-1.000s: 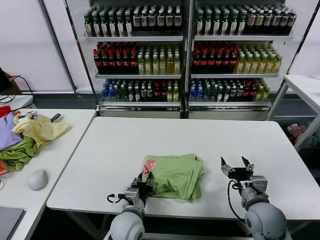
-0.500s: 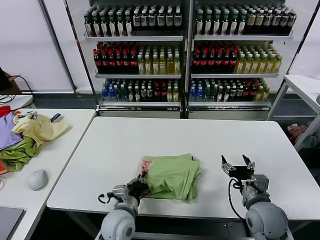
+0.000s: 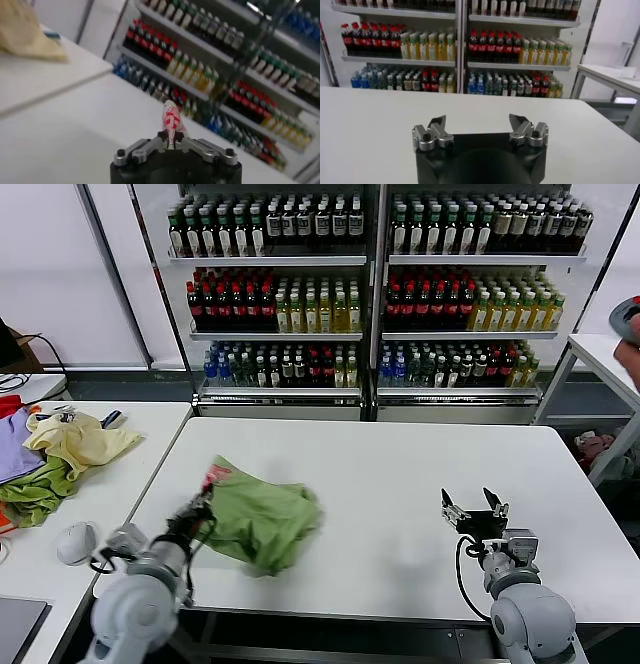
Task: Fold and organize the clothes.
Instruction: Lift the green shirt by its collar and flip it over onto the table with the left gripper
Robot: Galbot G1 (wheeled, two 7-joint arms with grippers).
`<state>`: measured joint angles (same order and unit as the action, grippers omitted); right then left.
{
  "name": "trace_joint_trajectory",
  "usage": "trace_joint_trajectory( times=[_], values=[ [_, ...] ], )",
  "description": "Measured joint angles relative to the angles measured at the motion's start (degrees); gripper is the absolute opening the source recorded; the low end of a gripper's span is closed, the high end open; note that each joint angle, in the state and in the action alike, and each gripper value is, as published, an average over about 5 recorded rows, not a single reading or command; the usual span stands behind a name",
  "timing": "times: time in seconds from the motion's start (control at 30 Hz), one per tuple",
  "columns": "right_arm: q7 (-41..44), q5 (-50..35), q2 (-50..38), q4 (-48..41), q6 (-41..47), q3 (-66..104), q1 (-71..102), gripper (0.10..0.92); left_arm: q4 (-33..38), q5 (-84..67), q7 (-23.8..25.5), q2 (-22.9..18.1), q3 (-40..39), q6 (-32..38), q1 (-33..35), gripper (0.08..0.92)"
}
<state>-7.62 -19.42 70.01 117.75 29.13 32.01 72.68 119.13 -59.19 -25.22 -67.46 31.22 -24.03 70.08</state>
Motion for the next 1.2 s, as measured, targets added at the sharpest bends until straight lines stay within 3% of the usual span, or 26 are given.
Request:
trace_joint_trajectory(
  times=[0.2,0.4,0.57,0.93,1.03,1.2],
  values=[
    [0.05,-0.01,0.01,0.17,-0.25,-0.28,-0.08,0.823,4.26,-6.3,-0.76,3.7,5.71,-0.37,-0.99,0.118],
    [0.16,0.08,0.14,0.14,-0.79,-0.28,0.28,0.823,6.14,-4.93,0.07,2.89,2.02,-0.44,-2.37,0.118],
    [0.26,0.22,0.43,-0.1,-1.31,-0.09,0.44,0.823,3.18,2.27,1.33,-1.07,-6.88,-0.19,-4.36,0.118],
    [0.64,-0.15,-0.21,-0.55,-1.96,0.53,-0.63,0.823,-11.66,21.11,3.49,-12.97,-26.91,0.64,-10.87,0.122],
    [0.72,-0.3,-0.46,-0.98,-2.05,0.42,-1.05,0.823,-15.17,24.35,4.16,-15.86,-30.7,0.9,-12.66,0.166],
    [0.66,-0.46,-0.8,-1.82,-2.1,-0.05,-1.98,0.823,-18.56,27.91,5.5,-18.82,-34.51,2.41,-14.42,0.31]
  ],
)
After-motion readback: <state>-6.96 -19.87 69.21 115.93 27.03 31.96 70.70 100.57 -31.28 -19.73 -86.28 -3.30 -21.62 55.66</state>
